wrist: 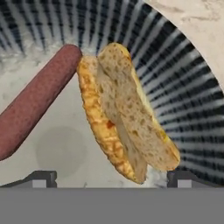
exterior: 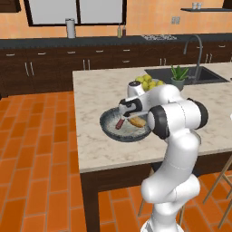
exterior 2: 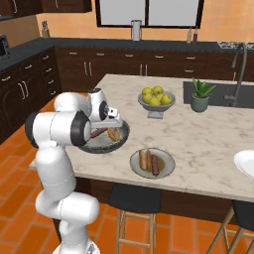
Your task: Place one bun and one sausage from the bowl on each plate.
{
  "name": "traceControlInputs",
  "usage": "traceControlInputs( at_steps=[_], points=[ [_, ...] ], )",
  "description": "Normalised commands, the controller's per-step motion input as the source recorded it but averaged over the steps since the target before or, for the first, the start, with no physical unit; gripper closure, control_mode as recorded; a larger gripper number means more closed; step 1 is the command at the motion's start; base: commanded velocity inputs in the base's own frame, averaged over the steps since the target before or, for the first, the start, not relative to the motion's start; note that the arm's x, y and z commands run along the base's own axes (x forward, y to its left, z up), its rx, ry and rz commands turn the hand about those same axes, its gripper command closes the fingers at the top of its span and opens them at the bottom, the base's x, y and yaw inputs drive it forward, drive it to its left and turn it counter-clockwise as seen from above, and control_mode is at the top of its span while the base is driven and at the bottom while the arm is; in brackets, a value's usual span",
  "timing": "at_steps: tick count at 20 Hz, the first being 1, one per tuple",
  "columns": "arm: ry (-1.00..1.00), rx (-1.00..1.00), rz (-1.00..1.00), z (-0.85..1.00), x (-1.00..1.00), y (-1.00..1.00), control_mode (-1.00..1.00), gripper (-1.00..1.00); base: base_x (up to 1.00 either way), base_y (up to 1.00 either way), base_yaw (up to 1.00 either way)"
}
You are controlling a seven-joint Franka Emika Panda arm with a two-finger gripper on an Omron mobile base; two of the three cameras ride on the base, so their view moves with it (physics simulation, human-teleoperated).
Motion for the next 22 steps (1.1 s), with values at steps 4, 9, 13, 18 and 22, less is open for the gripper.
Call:
traceControlInputs(
  at_steps=[4, 9, 13, 18, 22],
  points=[
    [0.00, 0.00, 0.00, -0.42, 0.33, 0.02, -1.00, -1.00, 0.00, 0.00, 0.00],
    [0.00, 0.00, 0.00, -0.18, 0.07, -0.06, -1.00, -1.00, 0.00, 0.00, 0.00],
    [0.00, -0.01, 0.00, -0.25, 0.00, -0.01, -1.00, -1.00, 0.00, 0.00, 0.00],
    [-0.04, -0.06, 0.01, -0.07, 0.00, -0.09, -1.00, -1.00, 0.00, 0.00, 0.00],
    [0.00, -0.09, 0.03, 0.02, 0.00, -0.03, -1.00, -1.00, 0.00, 0.00, 0.00]
  ],
)
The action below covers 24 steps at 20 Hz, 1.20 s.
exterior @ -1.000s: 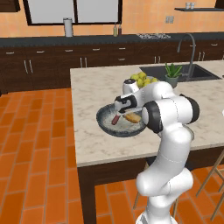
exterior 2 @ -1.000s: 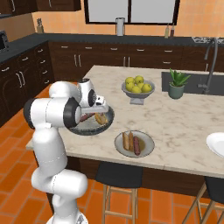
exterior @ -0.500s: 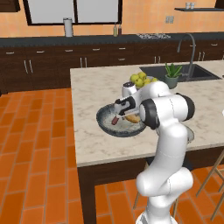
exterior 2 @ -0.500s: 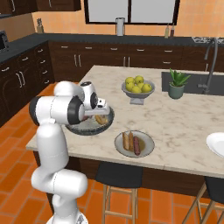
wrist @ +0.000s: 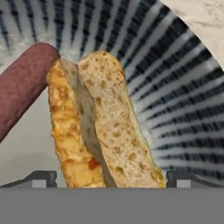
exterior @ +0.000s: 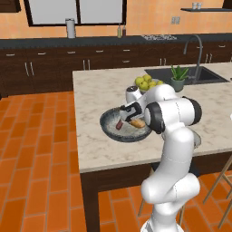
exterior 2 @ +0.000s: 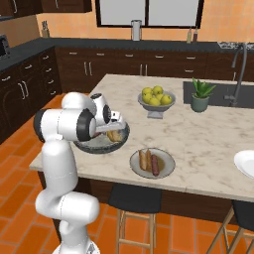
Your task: Place one bun and one sausage from the bowl on each plate.
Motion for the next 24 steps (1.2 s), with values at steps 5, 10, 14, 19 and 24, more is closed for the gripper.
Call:
traceControlInputs(
  at_steps=[5, 10, 14, 19, 24],
  points=[
    [0.00, -0.09, 0.03, -0.06, 0.00, -0.02, -1.00, -1.00, 0.00, 0.00, 0.00],
    [0.01, -0.10, 0.05, -0.37, 0.00, 0.00, -1.00, -1.00, 0.00, 0.00, 0.00],
    [0.02, -0.03, 0.03, -0.28, -0.04, 0.00, -1.00, -1.00, 0.00, 0.00, 0.00],
    [0.03, 0.00, 0.00, -0.05, -0.08, 0.00, -1.00, 1.00, 0.00, 0.00, 0.00],
    [0.02, 0.00, 0.00, 0.12, -0.01, 0.00, -1.00, 1.00, 0.00, 0.00, 0.00]
  ],
)
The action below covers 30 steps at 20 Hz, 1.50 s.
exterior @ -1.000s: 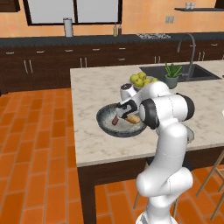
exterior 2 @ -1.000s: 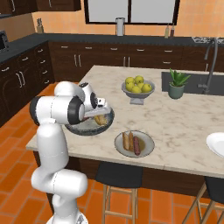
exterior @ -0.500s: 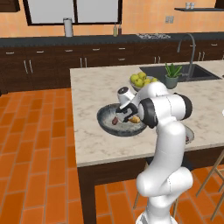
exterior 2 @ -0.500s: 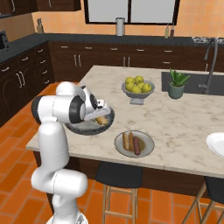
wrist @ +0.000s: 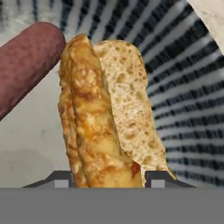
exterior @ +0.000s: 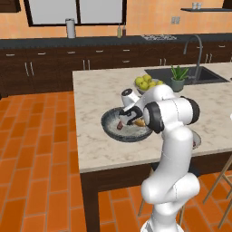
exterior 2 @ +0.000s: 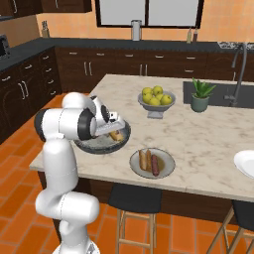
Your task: Place one bun and one sausage from the bowl on each plate.
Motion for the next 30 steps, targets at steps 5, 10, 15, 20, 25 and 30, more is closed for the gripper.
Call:
traceControlInputs(
  at_steps=[5, 10, 15, 20, 25, 30],
  points=[
    [0.02, 0.00, -0.01, 0.66, 0.00, 0.00, -1.00, 1.00, 0.00, 0.00, 0.00],
    [-0.03, 0.10, -0.09, 0.80, -0.26, 0.24, -1.00, 1.00, 0.00, 0.00, 0.00],
    [-0.06, 0.27, -0.10, 0.25, -0.80, 0.30, -1.00, 1.00, 0.00, 0.00, 0.00],
    [0.00, 0.23, -0.06, 0.09, -0.96, 0.14, -1.00, 1.00, 0.00, 0.00, 0.00],
    [-0.01, 0.14, 0.00, 0.04, -0.79, 0.01, -1.00, 1.00, 0.00, 0.00, 0.00],
    [0.01, 0.03, 0.00, 0.59, -0.72, 0.10, -1.00, 1.00, 0.00, 0.00, 0.00]
  ],
)
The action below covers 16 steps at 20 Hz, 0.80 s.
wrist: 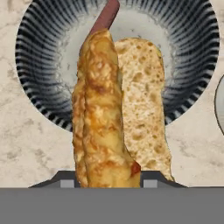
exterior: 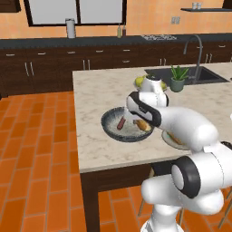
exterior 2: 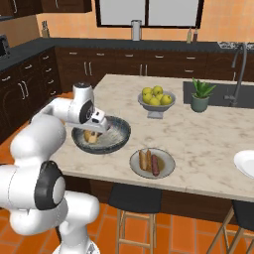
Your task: Place one bun and one sausage from the bowl on each plate.
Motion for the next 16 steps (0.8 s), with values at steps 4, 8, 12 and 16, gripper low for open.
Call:
traceControlInputs(
  at_steps=[4, 8, 12, 16],
  points=[
    [0.05, 0.00, 0.00, 0.47, -0.74, 0.00, -1.00, 1.00, 0.00, 0.00, 0.00],
    [0.00, 0.00, 0.00, 0.15, -0.49, -0.04, -1.00, 1.00, 0.00, 0.00, 0.00],
    [0.00, 0.00, 0.00, 0.00, 0.00, 0.00, -1.00, 1.00, 0.00, 0.00, 0.00],
    [0.00, 0.00, 0.00, 0.00, 0.00, 0.00, 1.00, 1.00, 0.00, 0.00, 0.00]
  ],
)
